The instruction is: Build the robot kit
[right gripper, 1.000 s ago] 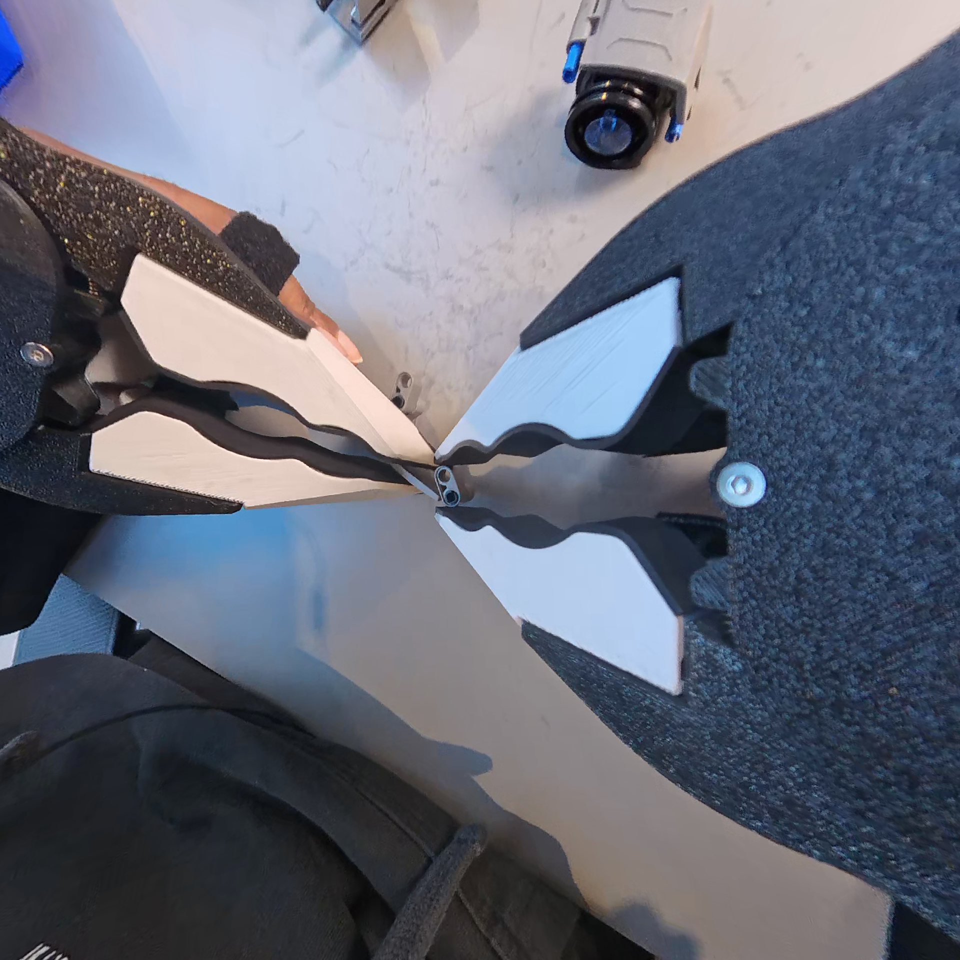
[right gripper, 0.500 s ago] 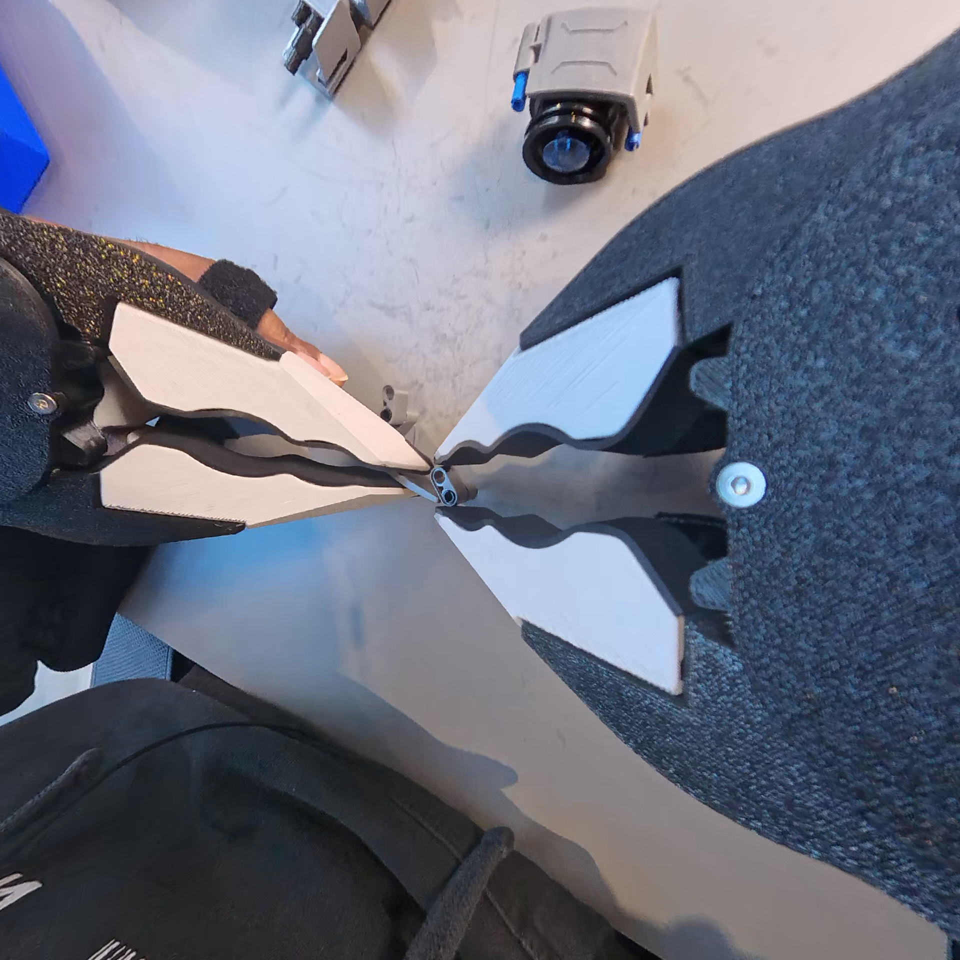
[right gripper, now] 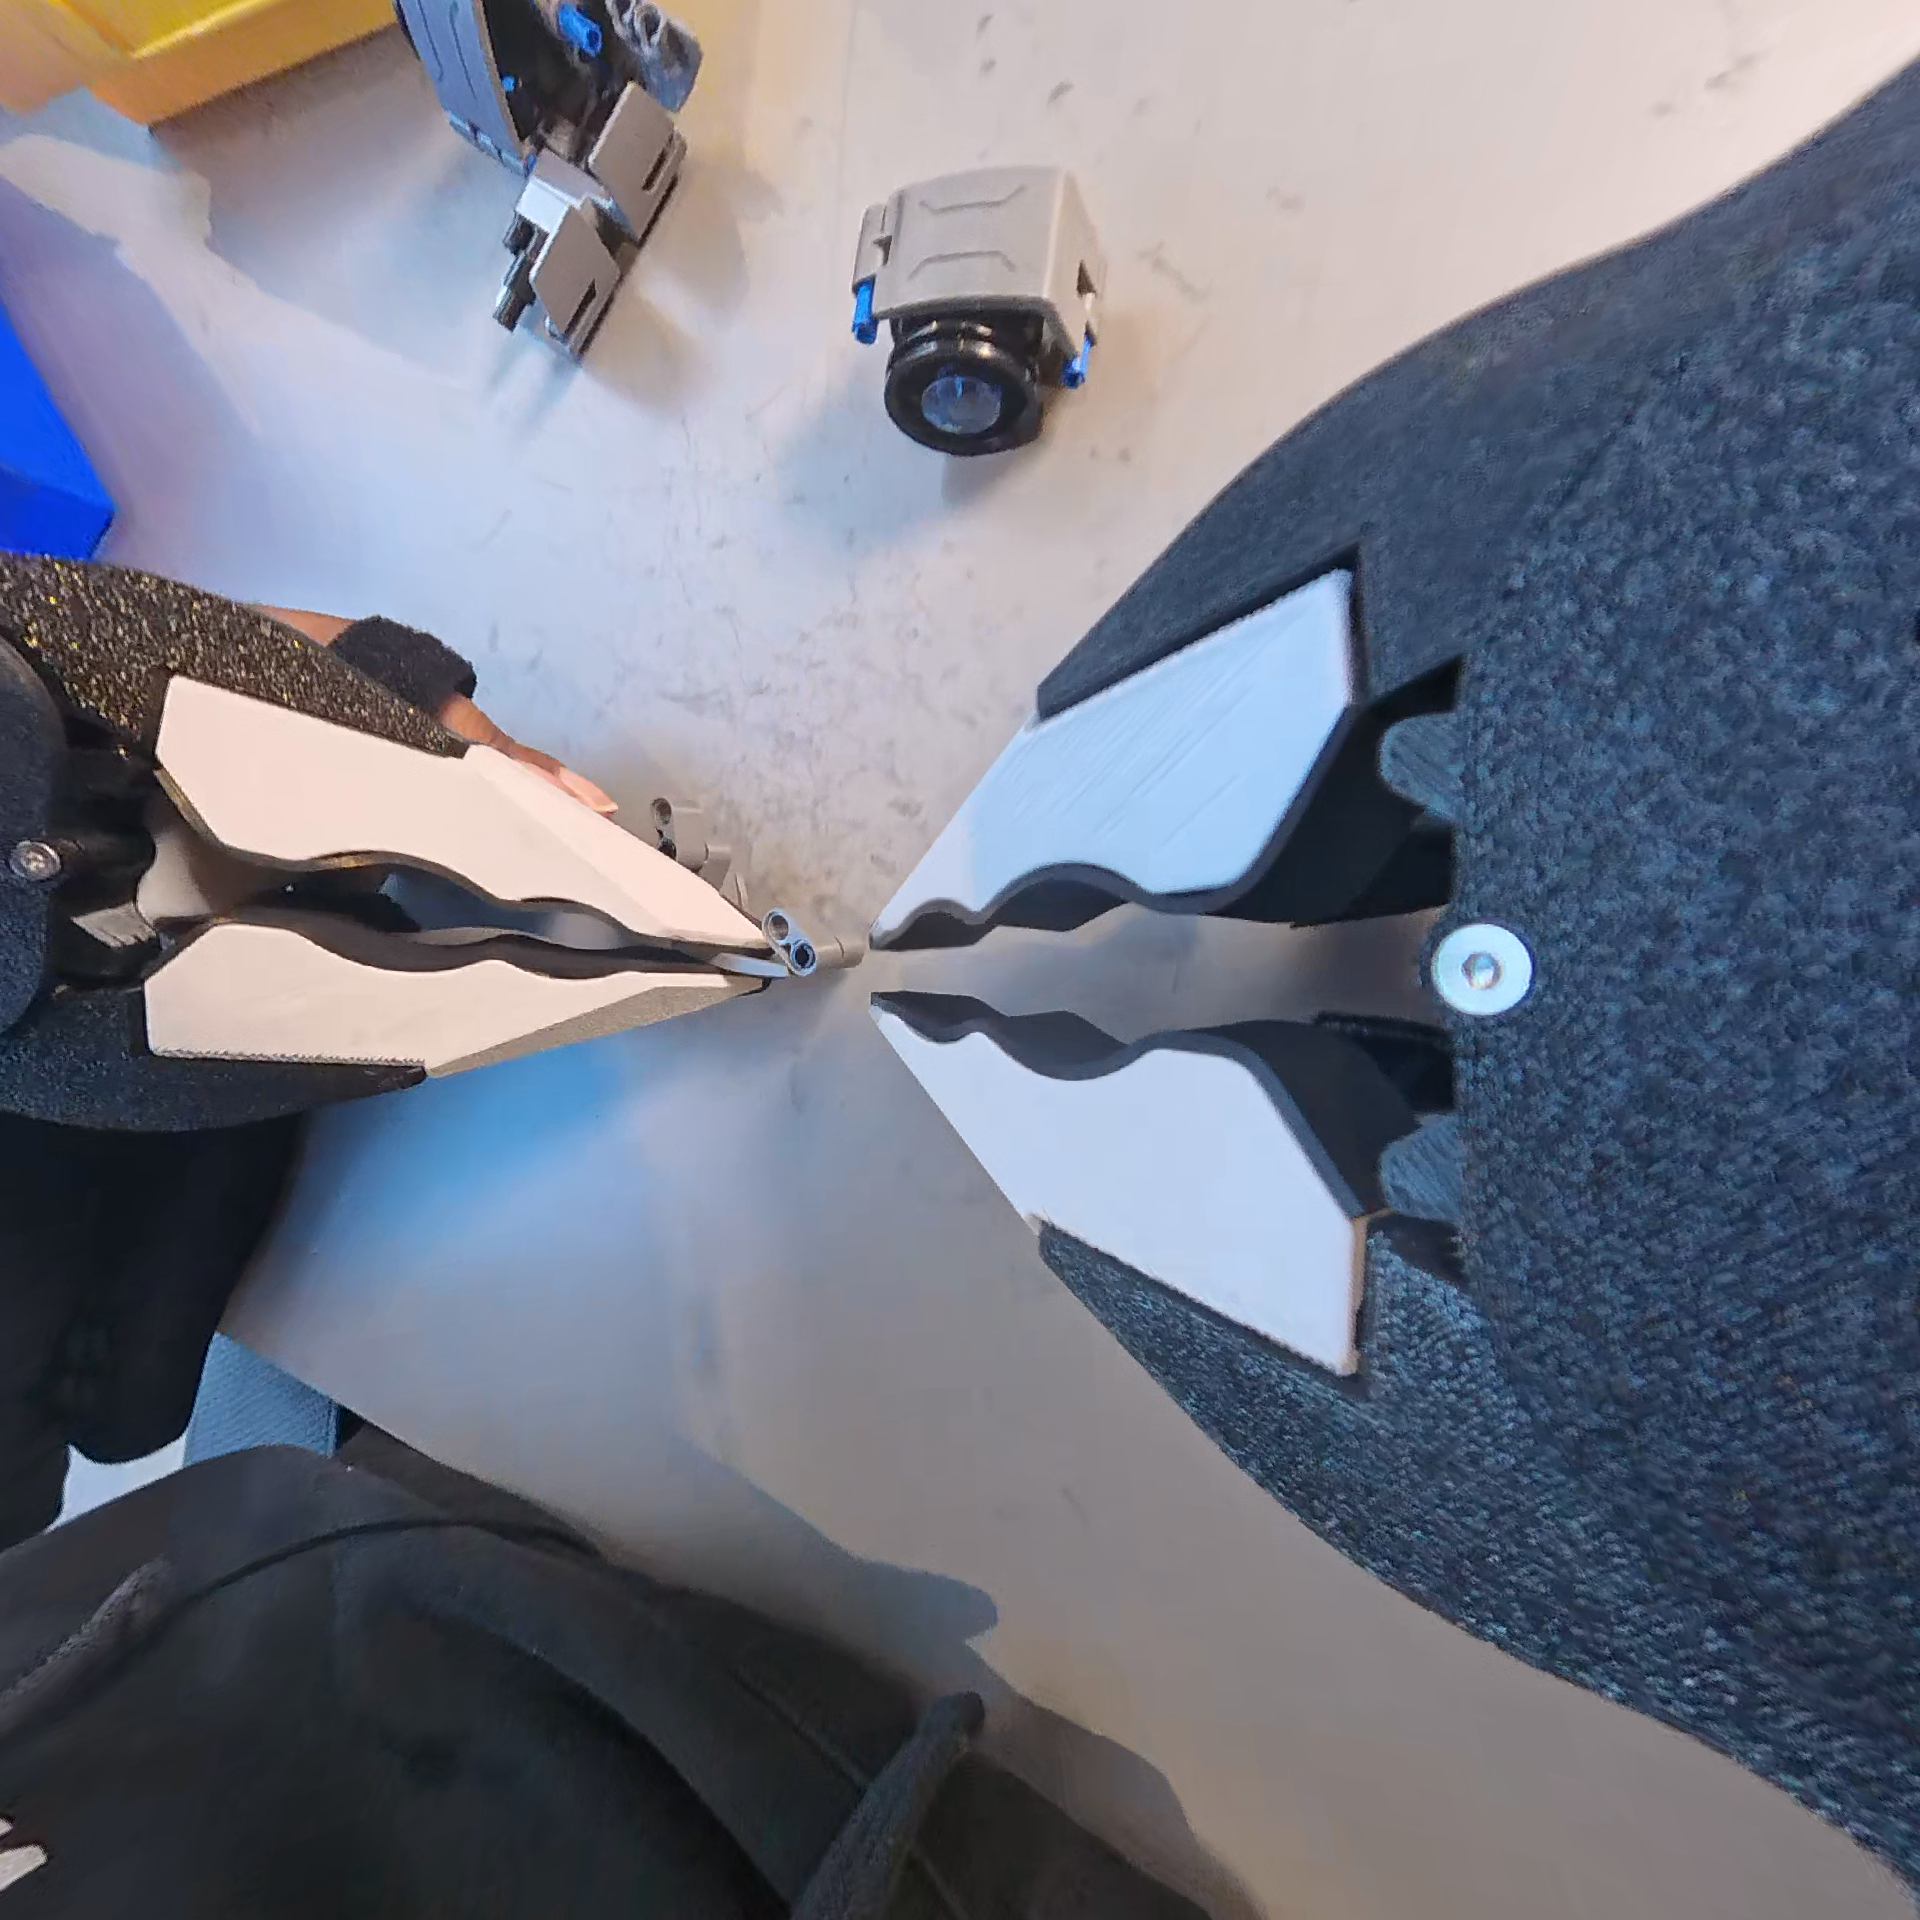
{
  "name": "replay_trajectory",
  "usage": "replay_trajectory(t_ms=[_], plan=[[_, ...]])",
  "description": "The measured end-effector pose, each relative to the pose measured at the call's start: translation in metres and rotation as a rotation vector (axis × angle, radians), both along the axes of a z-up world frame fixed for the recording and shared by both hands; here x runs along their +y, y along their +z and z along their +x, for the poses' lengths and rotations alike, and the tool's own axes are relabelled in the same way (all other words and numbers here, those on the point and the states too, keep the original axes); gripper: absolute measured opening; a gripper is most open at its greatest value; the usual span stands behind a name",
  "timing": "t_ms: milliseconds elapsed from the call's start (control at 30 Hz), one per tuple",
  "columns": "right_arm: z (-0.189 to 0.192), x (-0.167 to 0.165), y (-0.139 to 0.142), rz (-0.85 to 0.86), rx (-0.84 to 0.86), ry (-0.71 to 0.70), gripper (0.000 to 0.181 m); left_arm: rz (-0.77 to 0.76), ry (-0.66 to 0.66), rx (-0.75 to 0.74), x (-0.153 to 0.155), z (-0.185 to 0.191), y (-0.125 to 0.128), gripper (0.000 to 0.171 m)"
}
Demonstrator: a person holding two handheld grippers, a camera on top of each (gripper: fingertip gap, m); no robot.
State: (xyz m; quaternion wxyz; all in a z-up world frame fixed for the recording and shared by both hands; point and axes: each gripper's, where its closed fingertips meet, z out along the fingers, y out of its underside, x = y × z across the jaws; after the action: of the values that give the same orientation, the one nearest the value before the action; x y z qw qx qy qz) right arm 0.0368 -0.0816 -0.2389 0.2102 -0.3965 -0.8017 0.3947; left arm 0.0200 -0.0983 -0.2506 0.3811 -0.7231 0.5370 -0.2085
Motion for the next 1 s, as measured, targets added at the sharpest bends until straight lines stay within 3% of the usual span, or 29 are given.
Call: replay_trajectory(t_ms=[367, 500, 900, 1000], plan=[[-0.012, -0.001, -0.002, 0.016, 0.025, -0.027, 0.018, 0.0, -0.002, 0.001, 0.0, 0.0, 0.0, 0.002], [-0.019, -0.015, -0.001, -0.007, 0.017, 0.051, 0.028, -0.001, -0.014, 0.002, 0.0, 0.002, -0.001, 0.002], [-0.002, -0.018, -0.003, 0.035, 0.003, 0.132, 0.02, -0.059, -0.08, -0.018, -0.009, 0.01, -0.001, 0.003], [0.004, -0.015, 0.001, 0.028, 0.015, 0.153, 0.006, -0.074, -0.097, -0.023, -0.01, 0.01, -0.001, 0.001]])
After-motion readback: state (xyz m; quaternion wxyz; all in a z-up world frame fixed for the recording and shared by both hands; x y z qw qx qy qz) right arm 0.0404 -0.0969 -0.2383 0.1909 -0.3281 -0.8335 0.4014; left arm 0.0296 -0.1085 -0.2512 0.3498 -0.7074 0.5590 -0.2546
